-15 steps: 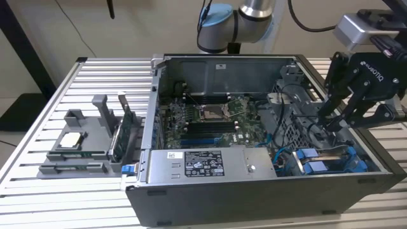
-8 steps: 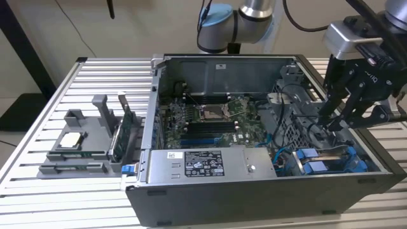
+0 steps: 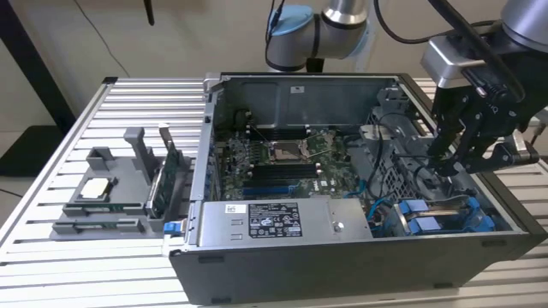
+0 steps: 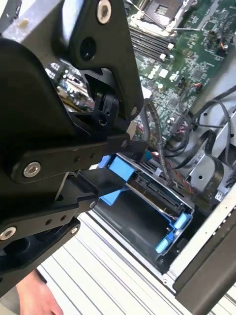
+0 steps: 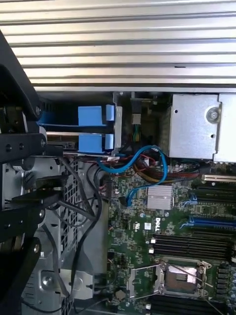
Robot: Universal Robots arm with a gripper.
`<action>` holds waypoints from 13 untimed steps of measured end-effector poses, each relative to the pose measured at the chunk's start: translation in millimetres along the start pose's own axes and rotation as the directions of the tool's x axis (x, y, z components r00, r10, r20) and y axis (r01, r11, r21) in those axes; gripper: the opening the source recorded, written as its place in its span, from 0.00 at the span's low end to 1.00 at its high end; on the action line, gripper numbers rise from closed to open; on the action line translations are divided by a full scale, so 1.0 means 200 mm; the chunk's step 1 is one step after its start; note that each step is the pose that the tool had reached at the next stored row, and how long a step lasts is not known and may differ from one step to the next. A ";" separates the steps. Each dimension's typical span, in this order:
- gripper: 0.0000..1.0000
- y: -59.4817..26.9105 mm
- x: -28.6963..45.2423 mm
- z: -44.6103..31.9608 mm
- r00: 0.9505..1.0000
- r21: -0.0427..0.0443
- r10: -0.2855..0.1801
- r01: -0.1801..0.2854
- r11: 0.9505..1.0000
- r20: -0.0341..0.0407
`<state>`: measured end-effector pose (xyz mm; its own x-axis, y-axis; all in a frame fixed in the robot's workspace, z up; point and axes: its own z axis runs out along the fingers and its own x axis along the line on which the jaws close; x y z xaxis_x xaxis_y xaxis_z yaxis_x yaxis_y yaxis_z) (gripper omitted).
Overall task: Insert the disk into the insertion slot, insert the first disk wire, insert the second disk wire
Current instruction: 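Insert the disk into the insertion slot, then insert the first disk wire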
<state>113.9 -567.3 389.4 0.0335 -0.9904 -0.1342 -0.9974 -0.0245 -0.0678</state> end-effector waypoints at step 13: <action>0.29 0.023 -0.006 0.023 1.000 0.015 0.000 0.000 1.000 0.027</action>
<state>109.6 -565.6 384.7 0.0354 -0.9863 -0.1610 -0.9964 -0.0224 -0.0824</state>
